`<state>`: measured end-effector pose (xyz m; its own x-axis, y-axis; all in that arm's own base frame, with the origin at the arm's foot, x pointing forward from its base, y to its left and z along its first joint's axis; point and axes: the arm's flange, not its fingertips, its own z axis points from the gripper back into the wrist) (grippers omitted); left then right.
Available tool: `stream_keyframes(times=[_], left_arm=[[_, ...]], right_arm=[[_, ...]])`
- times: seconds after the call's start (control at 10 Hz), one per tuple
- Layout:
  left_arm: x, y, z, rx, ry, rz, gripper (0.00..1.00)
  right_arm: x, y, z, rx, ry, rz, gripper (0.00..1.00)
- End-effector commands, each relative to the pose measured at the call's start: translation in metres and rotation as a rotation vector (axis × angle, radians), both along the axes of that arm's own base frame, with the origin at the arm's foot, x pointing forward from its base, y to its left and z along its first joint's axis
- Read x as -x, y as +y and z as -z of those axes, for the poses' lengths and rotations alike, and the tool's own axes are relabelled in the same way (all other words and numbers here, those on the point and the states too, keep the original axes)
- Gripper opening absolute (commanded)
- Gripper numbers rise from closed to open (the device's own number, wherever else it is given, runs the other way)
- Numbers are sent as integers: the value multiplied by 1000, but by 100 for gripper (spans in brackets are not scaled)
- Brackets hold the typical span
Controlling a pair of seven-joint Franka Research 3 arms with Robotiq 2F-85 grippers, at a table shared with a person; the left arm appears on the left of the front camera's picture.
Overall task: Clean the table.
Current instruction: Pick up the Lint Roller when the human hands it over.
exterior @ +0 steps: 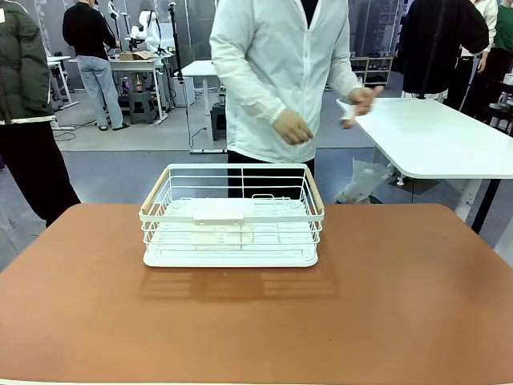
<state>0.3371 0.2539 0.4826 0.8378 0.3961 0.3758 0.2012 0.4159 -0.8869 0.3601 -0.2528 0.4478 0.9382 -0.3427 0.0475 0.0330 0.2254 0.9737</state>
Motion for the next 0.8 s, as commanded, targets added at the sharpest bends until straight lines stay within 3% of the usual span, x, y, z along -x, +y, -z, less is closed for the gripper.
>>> stream_keyframes(times=[0.0, 0.7], left_arm=[[2, 2, 0, 7, -4, -3, 100], [2, 2, 0, 7, -4, -3, 100]], right_arm=[[1, -2, -2, 2, -2, -1, 100], [1, -2, -2, 2, -2, -1, 100]])
